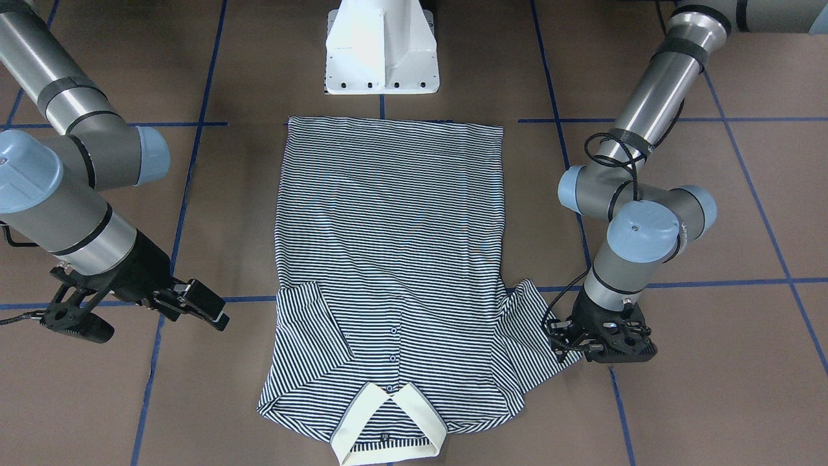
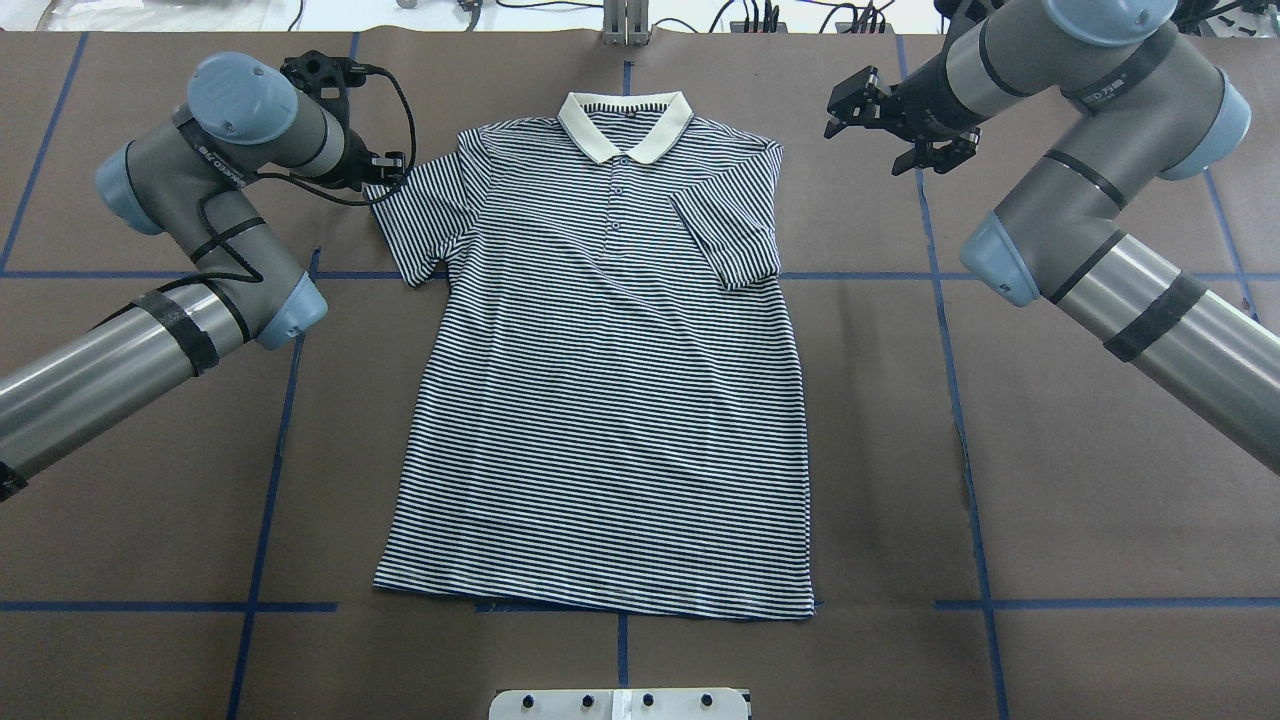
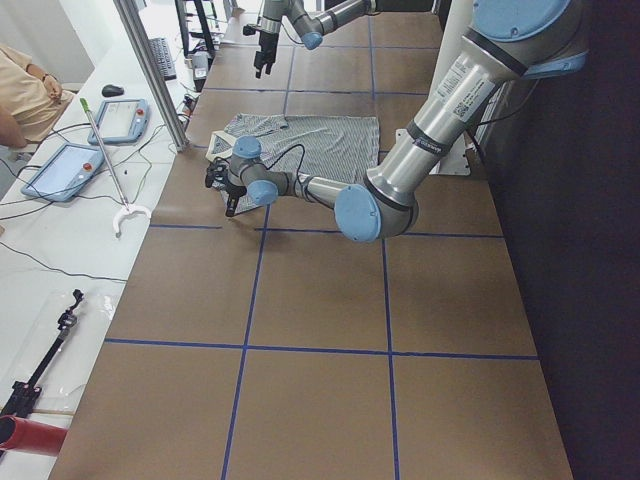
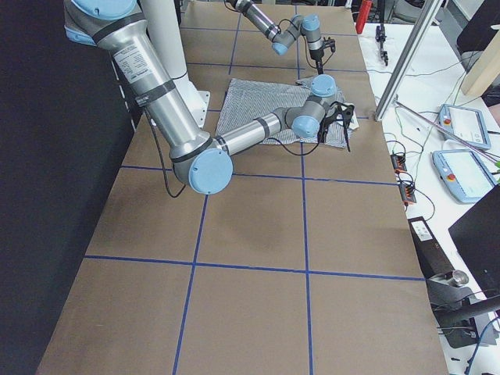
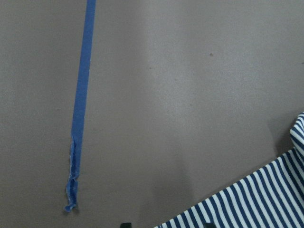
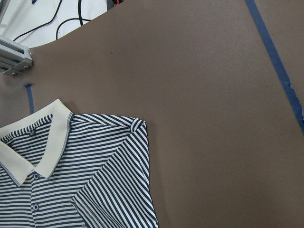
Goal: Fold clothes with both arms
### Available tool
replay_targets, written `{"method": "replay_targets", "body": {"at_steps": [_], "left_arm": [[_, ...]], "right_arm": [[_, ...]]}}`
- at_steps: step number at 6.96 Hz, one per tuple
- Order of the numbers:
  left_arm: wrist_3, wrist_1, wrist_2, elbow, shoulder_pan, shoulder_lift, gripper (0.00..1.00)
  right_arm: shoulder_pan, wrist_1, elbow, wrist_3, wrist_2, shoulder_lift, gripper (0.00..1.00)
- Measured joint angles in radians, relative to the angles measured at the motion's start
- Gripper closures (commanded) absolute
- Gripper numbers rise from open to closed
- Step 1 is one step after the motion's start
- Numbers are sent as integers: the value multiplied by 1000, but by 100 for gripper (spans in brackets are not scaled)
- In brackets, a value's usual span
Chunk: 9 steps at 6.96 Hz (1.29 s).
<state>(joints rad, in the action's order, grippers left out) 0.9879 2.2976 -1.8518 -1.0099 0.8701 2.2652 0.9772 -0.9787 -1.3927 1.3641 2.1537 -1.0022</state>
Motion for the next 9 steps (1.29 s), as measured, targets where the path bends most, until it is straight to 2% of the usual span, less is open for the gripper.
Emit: {"method": "replay_targets", "body": {"at_steps": [1, 2, 5, 6, 8, 9], "left_arm": [[0, 0, 0, 0, -1, -1, 90], [0, 0, 2, 0, -1, -2, 100], [0, -2, 3, -29, 2, 1, 100], [1, -8, -3, -80, 4, -2, 100], [16, -20, -32, -248, 2, -80, 100], [45, -28, -40, -296, -9, -103, 100]], "right_arm": [[0, 0, -1, 0, 0, 0, 0], [0, 0, -1, 0, -1, 0, 0], [-1, 0, -2, 0, -2, 1, 0], [-2, 0, -2, 0, -2, 2, 0], [-3, 0, -1, -4, -3, 7, 0], [-3, -1, 1, -11, -4, 8, 0]]}}
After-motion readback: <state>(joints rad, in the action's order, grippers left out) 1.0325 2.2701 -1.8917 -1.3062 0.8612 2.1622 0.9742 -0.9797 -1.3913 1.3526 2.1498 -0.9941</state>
